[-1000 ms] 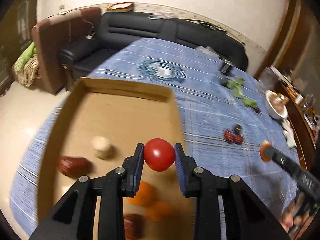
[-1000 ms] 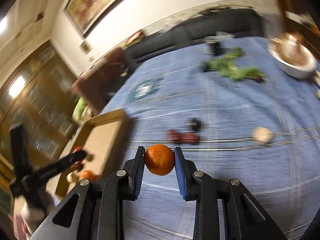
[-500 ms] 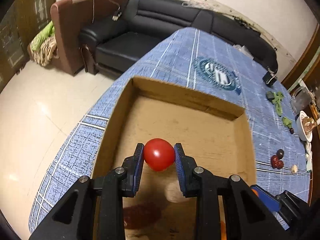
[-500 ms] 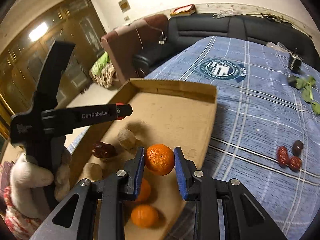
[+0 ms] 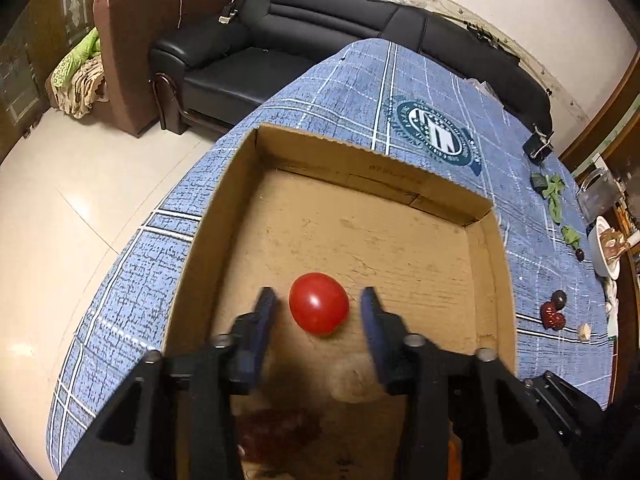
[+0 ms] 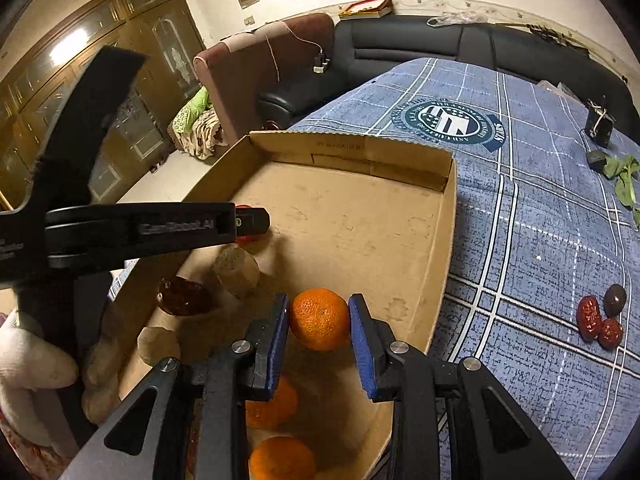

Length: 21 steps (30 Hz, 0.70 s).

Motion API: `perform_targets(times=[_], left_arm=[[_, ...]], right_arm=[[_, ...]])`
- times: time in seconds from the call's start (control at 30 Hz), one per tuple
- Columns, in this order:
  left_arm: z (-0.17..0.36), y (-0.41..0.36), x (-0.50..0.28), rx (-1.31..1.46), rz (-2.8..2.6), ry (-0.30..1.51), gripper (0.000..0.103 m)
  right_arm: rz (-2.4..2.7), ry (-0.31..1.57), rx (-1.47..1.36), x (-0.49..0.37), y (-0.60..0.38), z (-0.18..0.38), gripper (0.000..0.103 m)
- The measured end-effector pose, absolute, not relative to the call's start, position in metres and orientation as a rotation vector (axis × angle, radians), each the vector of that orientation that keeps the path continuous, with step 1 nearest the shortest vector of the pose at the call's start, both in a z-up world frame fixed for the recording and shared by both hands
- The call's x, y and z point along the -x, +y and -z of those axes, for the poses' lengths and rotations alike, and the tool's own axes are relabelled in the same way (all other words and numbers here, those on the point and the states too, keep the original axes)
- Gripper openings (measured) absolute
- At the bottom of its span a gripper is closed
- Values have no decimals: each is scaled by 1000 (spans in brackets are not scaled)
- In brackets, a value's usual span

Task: Organize fruits
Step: 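Open the left tool to drop the tomato while the right tool releases the orange into the tray, then move both open tools back toward the plum and the white bun slice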

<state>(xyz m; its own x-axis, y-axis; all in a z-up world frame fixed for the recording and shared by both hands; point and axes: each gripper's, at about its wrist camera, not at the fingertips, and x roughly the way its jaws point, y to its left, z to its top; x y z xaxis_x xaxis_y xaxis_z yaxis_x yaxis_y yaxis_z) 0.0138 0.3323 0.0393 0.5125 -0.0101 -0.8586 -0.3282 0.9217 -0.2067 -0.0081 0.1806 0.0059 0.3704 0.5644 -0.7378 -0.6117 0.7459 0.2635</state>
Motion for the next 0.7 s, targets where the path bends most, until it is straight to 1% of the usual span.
perform_targets(times=[0.1,0.17,0.23,0.33,0.37,0.4,0.47,0.5,0.57,0.7], left_arm=[[-49,330,-7,373,-188,1002,53],[-56,327,0,380,-188,985,59],[-64,324,7,390,-186,967,60],[-78,316,19,422,-164,940,61],[-83,311,26,431,-149,926,62],[-88,307,31,436,-139,915,65],[-99,292,45,439,-124,888,77],[-102,288,49,437,-117,877,79],[-111,266,61,424,-77,844,81],[-111,228,73,437,14,836,82]], right_arm=[[-751,927,43,8,178,-6,35],[-748,921,30,9,175,-9,35],[-753,907,16,11,171,-13,38],[-759,888,-2,18,163,-24,38],[-764,879,-13,21,158,-28,38],[-766,865,-26,25,150,-34,39],[-752,842,-51,32,131,-42,39],[-745,836,-62,35,122,-45,40],[-708,829,-95,40,93,-46,41],[-606,846,-137,45,34,-37,43]])
